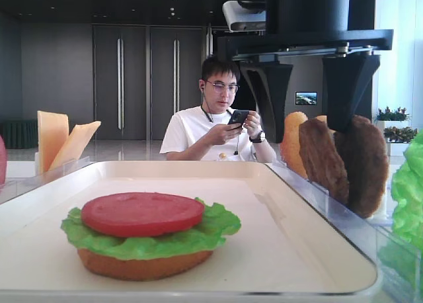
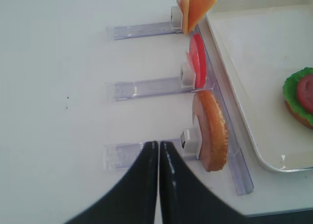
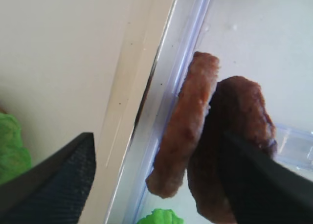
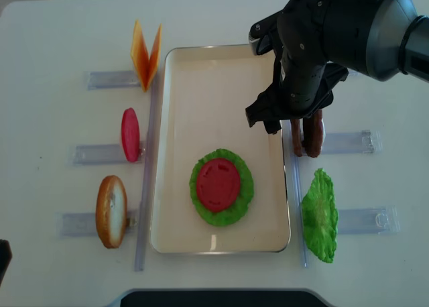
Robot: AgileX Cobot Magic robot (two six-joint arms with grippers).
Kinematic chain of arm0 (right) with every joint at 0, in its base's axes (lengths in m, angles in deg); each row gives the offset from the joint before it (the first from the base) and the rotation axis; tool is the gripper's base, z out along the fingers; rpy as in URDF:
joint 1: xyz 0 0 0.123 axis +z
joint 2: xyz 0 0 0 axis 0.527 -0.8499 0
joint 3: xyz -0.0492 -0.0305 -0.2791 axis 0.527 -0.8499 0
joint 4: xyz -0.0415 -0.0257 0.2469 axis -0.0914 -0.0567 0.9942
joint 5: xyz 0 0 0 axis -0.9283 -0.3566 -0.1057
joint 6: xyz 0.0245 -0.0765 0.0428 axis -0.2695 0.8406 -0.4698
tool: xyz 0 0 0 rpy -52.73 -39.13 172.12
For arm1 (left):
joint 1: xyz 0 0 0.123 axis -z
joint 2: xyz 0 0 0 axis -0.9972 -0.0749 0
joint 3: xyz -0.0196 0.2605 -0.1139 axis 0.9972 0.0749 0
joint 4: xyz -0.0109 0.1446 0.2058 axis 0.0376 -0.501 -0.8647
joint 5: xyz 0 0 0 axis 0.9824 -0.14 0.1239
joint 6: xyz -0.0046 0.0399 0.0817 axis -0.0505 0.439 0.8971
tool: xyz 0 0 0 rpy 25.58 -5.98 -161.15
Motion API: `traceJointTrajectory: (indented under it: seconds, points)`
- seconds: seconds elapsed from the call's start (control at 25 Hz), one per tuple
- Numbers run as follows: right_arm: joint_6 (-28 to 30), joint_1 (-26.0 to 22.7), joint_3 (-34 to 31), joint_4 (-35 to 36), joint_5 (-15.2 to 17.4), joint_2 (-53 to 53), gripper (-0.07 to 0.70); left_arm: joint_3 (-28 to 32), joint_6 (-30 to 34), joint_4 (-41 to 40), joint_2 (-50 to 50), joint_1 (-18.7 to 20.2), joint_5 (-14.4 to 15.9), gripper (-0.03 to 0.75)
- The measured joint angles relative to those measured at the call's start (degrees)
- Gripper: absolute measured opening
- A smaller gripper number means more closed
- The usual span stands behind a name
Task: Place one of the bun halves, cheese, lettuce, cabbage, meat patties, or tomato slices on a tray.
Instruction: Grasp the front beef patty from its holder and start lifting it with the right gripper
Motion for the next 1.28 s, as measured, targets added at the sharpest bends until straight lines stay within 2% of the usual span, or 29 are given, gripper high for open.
traceJointTrajectory:
  seconds: [0.36, 0.68, 0.96, 1.28]
  points:
    - [-0.6, 0.0, 0.0, -1.5, 0.2, 0.0, 0.434, 0.0, 0.0, 0.0, 0.0, 0.0, 0.0, -0.007]
    - [-1.3, 0.0, 0.0, -1.9, 0.3, 0.0, 0.251, 0.0, 0.0, 0.0, 0.0, 0.0, 0.0, -0.007]
    - [-1.4, 0.0, 0.0, -1.9, 0.5, 0.0, 0.209, 0.0, 0.0, 0.0, 0.0, 0.0, 0.0, -0.007]
    - [-1.4, 0.0, 0.0, -1.9, 0.8, 0.0, 0.199, 0.0, 0.0, 0.0, 0.0, 0.0, 0.0, -0.007]
